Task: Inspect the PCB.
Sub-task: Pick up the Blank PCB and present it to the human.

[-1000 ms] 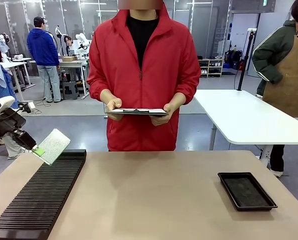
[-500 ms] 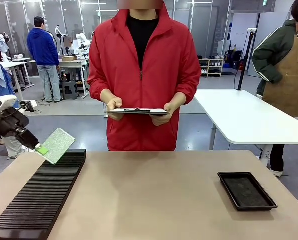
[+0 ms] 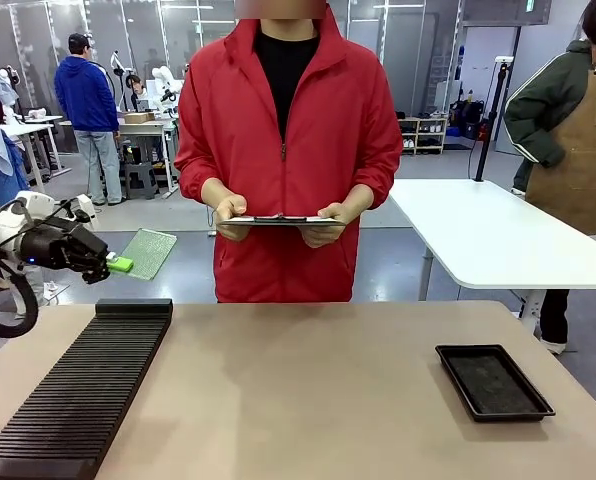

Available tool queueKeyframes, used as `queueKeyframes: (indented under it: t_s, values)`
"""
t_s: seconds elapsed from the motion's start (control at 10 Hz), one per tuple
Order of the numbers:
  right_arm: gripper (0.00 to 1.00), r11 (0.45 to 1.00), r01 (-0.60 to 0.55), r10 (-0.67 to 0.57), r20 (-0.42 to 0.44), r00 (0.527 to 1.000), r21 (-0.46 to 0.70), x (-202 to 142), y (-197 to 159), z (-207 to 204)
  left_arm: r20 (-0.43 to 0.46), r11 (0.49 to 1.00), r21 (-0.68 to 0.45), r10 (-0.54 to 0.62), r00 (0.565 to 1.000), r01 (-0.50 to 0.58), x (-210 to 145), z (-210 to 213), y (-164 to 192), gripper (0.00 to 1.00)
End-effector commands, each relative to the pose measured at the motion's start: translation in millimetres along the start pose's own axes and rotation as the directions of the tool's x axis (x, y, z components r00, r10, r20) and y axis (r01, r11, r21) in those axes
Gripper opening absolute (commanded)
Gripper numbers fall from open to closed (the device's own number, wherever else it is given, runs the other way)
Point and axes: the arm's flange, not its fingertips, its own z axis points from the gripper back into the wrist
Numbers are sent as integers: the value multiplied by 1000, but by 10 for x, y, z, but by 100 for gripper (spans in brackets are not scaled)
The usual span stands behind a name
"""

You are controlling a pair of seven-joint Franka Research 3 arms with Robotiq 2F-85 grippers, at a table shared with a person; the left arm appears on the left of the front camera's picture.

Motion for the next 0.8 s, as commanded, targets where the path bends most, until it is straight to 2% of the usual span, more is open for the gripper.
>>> queueKeyframes:
  t_s: [0.0,0.1,0.3,0.5,0.6,0.7]
  values:
    - [100,1000,-21,20,9,1000,9,13,-4,9,72,988,-11,156,985,-155,261,10,-17,3]
    - [100,1000,-21,20,9,1000,9,13,-4,9,81,978,-10,209,975,-209,335,-6,23,3]
    - [100,1000,-21,20,9,1000,9,13,-4,9,43,957,-87,280,959,-276,481,-31,121,3]
    - [100,1000,-21,20,9,1000,9,13,-4,9,60,958,-94,277,959,-271,514,-49,154,3]
    - [100,1000,-21,20,9,1000,9,13,-4,9,98,961,-160,244,965,-227,529,-25,154,3]
    - [100,1000,-21,20,9,1000,9,13,-4,9,54,960,-57,276,960,-273,411,-94,166,3]
